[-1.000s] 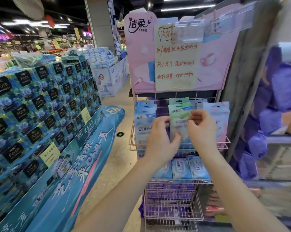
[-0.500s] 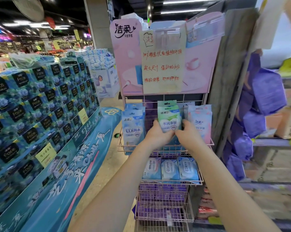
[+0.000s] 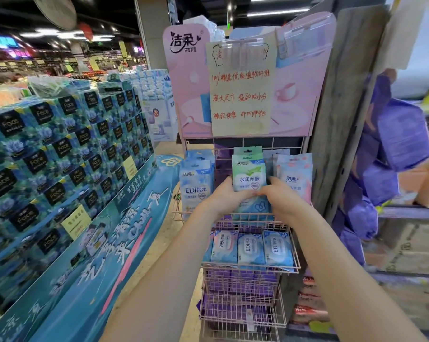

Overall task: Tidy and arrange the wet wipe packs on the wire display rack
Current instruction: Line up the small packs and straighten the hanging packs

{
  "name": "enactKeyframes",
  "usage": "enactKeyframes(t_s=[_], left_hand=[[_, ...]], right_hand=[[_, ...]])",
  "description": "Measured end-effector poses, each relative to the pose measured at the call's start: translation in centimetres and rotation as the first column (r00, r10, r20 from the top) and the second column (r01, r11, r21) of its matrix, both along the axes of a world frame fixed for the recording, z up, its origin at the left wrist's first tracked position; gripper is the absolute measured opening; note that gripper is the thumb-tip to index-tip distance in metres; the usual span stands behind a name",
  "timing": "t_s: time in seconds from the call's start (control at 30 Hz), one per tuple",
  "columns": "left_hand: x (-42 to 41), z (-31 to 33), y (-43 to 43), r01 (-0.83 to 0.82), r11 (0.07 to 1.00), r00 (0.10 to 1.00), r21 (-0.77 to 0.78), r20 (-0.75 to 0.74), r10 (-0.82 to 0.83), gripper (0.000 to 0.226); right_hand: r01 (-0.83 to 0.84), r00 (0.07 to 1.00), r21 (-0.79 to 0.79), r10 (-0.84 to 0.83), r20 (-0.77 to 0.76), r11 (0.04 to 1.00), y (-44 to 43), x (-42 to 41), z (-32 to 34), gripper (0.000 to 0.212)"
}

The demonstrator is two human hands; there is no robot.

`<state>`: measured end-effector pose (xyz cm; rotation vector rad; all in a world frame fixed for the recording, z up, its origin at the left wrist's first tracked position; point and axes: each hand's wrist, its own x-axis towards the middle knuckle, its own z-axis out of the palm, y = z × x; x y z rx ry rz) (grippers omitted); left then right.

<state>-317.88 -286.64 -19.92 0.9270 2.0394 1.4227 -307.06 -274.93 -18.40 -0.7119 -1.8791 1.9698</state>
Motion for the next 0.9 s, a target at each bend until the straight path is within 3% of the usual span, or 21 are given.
enactKeyframes(t_s=[0.17, 0.3, 0.43, 0.7, 0.9], left_hand=[[-0.3, -0.1, 0.4, 0.025, 0.999, 0.999, 0.033, 0.031, -0.026, 0.063], [-0.4, 0.2, 0.7, 0.058, 0.998, 0.996, -0.006, 0.074, -0.057, 0.035], [-0.3, 0.1, 0.7, 0.094, 0.995, 0.993, -0.017, 0.075, -0.093, 0.055], [-0.1, 0.4, 0.3, 0.093, 0.994, 0.985, 0.049, 0.144, -0.100, 0.049], [0.2, 0.6, 0.3, 0.096, 0.992, 0.983, 0.076, 0.149, -0.106, 0.047]], right_hand=[[0.026, 1.000, -0.028, -0.026, 0.017, 0.999, 0.3, -0.3, -0.2, 0.036], [0.086, 0.995, -0.028, -0.084, 0.045, 0.996, 0.5, -1.1, -0.3, 0.035], [0.115, 0.993, -0.082, -0.112, 0.030, 0.990, 0.3, -1.5, -0.2, 0.039], [0.124, 0.991, -0.202, -0.131, -0.022, 0.972, -0.3, -1.8, 0.2, 0.042], [0.162, 0.986, -0.164, -0.168, -0.024, 0.973, -0.5, -2.0, 0.0, 0.044]])
